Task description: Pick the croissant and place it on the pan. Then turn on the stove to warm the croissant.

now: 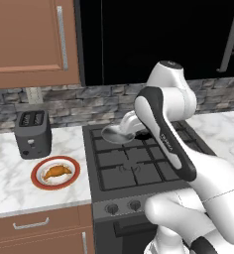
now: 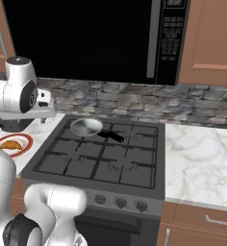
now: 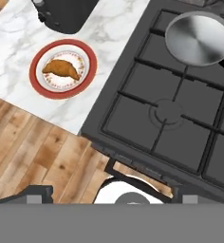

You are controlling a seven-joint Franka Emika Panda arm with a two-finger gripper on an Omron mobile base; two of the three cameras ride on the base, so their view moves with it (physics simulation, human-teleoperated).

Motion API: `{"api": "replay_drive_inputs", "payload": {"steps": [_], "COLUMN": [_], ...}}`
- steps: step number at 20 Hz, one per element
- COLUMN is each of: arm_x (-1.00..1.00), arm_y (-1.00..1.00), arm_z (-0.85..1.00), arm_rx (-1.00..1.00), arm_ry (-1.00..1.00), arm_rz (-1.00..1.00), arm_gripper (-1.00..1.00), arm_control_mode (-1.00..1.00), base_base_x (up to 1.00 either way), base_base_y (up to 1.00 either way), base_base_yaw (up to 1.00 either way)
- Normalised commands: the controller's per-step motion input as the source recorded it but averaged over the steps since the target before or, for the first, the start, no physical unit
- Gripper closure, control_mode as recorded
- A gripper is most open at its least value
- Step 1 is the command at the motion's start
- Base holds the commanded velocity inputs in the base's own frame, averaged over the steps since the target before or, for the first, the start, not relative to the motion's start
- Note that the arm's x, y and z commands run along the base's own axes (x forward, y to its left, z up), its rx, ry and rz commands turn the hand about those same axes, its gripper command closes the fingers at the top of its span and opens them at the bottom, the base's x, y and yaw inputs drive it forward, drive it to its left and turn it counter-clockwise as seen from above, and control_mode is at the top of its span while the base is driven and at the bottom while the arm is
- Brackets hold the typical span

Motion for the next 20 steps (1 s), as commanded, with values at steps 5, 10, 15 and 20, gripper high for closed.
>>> {"api": "replay_drive_inputs", "payload": {"steps": [5,10,15,20], "arm_x": [0.00,0.00,0.00,0.00], "arm_y": [0.25,0.29,0.34,0.40], "arm_z": [0.00,0.00,0.00,0.00], "arm_rx": [0.05,0.03,0.01,0.00], "arm_ry": [0.06,0.13,0.19,0.29], "arm_rz": [0.17,0.17,0.12,0.02], "arm_gripper": [-1.00,-1.00,-1.00,-1.00], "arm_control_mode": [-1.00,-1.00,-1.00,-1.00], "base_base_x": [0.00,0.00,0.00,0.00], "base_base_y": [0.00,0.00,0.00,0.00], "base_base_yaw": [0.00,0.00,0.00,0.00]}}
